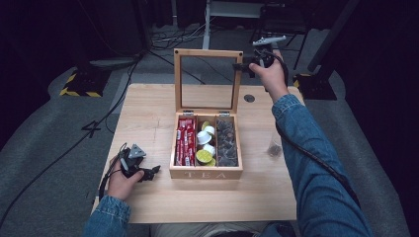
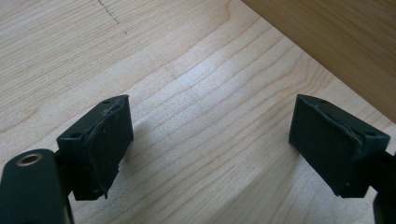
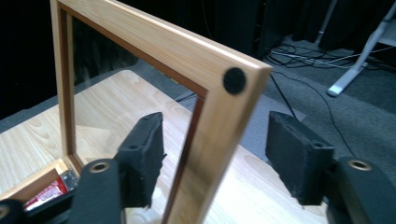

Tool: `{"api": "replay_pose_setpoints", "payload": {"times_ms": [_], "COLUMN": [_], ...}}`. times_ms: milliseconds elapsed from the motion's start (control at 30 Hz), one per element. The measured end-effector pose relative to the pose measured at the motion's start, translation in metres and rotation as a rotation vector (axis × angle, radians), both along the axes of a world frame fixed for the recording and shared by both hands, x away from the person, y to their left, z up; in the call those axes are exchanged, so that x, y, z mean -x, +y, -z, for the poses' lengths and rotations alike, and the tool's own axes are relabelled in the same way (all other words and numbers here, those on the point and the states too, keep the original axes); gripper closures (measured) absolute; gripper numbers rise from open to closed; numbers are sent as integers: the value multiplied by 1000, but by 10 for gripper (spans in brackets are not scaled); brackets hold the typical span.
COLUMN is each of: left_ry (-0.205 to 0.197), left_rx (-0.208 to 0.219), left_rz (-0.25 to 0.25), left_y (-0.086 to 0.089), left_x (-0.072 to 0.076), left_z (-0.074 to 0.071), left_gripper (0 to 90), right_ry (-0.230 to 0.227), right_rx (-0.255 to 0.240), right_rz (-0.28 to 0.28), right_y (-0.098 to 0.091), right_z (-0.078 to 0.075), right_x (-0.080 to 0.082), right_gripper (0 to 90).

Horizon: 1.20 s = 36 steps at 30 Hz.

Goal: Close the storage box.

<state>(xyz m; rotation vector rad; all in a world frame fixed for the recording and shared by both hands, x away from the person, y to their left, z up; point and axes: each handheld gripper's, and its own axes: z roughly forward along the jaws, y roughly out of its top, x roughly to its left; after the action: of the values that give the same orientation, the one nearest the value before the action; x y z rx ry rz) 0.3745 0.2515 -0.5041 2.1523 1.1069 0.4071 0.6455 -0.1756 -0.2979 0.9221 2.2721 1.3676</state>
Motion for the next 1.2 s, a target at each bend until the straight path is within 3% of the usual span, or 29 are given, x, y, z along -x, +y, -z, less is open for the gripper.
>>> {"api": "replay_pose_setpoints", "payload": {"times_ms": [100, 200, 233, 800, 1200], "left_ry": [0, -1, 0, -3, -2], "left_rx": [0, 0, -3, -1, -3], "left_rz": [1, 1, 2, -4, -2], "left_y": [0, 0, 0, 0, 0], "left_x": [0, 0, 0, -1, -1], "left_z": [0, 0, 0, 0, 0], "left_gripper": [140, 140, 140, 140, 140], "right_ry": [5, -12, -1, -25, -40], "right_rx": [5, 58, 48, 22, 31], "right_rz": [-19, 16, 19, -68, -153], "right_y": [6, 9, 8, -3, -10], "right_z": [-1, -4, -6, -21, -34], "right_x": [-1, 2, 3, 35, 76], "right_gripper": [492, 589, 599, 641, 642]}}
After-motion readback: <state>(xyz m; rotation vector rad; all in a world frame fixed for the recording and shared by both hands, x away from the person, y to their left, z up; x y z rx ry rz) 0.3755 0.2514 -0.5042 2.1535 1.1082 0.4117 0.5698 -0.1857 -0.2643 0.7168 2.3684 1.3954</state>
